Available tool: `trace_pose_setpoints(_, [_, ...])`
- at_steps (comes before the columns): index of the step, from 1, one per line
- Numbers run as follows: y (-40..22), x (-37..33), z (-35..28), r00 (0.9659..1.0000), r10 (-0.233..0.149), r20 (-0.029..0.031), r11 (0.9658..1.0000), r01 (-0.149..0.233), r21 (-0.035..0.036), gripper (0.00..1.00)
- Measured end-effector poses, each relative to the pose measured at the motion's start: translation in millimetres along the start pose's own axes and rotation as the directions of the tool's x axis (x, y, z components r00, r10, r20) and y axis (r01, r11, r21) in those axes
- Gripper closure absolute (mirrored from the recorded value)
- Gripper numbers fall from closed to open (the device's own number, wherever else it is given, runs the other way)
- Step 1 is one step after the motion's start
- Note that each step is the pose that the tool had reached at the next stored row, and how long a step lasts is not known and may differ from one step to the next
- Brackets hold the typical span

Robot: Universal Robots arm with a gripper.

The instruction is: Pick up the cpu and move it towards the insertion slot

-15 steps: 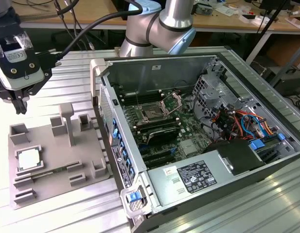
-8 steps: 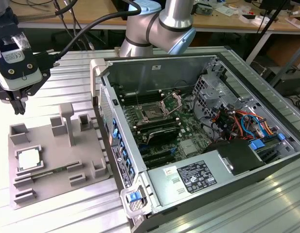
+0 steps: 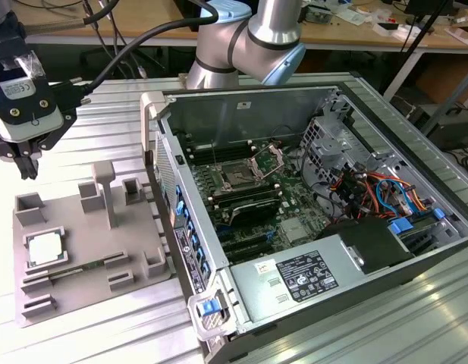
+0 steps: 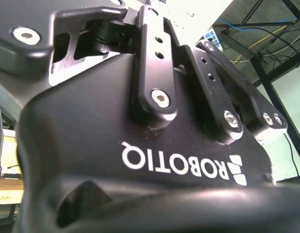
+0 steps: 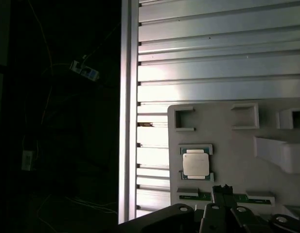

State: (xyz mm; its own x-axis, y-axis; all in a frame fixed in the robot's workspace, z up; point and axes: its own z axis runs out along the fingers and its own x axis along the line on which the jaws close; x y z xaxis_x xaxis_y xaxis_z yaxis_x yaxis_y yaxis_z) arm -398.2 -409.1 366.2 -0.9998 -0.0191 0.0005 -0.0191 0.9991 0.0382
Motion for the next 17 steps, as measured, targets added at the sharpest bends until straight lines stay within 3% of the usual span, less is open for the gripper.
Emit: trace_pose_setpoints(17, [0.0, 3.4, 0.9, 1.0000, 0.000, 0.0000, 1.0000, 0.000, 0.0000, 0.89])
